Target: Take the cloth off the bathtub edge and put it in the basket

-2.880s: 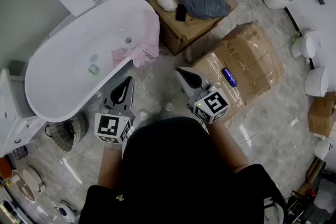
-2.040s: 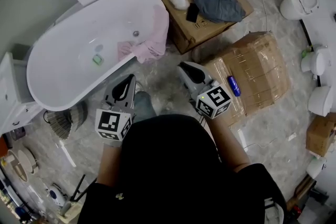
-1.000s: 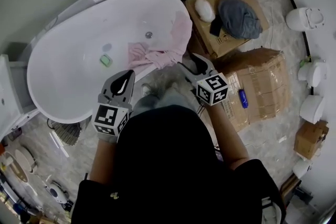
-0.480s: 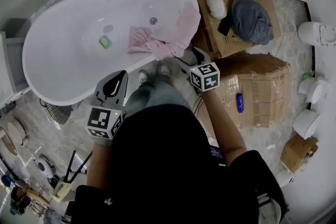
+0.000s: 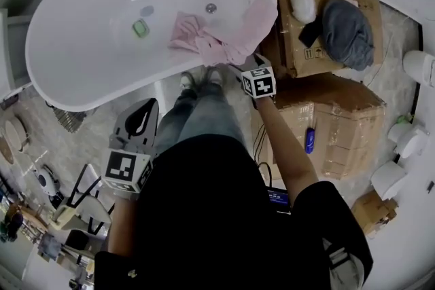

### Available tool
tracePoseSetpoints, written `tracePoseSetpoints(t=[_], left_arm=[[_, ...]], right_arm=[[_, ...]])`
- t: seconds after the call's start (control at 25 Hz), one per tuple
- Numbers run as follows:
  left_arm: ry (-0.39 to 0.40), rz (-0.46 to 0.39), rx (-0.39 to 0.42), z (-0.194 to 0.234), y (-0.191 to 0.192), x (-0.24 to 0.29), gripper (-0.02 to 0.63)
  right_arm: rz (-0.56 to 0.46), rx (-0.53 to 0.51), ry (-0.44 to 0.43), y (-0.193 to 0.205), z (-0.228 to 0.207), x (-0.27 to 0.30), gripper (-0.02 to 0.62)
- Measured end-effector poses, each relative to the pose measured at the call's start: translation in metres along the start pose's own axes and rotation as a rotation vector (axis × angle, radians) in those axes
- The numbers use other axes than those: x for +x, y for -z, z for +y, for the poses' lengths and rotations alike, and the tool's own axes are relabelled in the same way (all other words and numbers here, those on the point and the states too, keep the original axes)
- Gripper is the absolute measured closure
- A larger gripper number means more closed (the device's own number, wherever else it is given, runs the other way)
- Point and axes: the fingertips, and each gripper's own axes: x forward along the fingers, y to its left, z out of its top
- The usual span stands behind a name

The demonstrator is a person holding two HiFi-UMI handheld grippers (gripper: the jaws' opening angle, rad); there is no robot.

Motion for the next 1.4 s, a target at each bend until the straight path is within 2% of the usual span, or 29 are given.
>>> tracePoseSetpoints(t=[0.2,0.56,0.72,0.96,1.0,1.08,1.28,1.4], left_arm=[[-0.068,0.052,-0.036,0.0,0.021,0.008,0.594],[-0.116,0.113,-0.086,0.011,0.056,0.012,0.594],[-0.136,0.166,-0.16,0.008,0.067,0.013,0.594],[-0.146,0.181,-0.179,0.011,0.075,0.016,0.594],[-0.147,0.183,-0.181,0.011,0.076,0.016,0.594],[-0.149,0.178,-0.17,0.013,0.079,0.015,0.594],[-0.137,0.161,-0.126,0.013,0.078,0.016,0.594],[-0.127,0.159,-0.119,0.01,0.078,0.015,0.594]], right_arm=[[0.091,-0.011,0.005,0.033,-0.023,0.053,0.146],[0.202,-0.026,0.045,0.065,-0.054,0.121,0.107],[0.218,0.001,0.062,0.073,-0.063,0.138,0.106],[0.232,0.028,0.012,0.074,-0.062,0.146,0.1],[0.242,0.036,-0.005,0.075,-0.059,0.146,0.118],[0.258,0.06,-0.038,0.075,-0.05,0.145,0.198],[0.238,0.106,-0.089,0.077,-0.024,0.143,0.441],[0.221,0.096,-0.09,0.076,-0.015,0.142,0.52]])
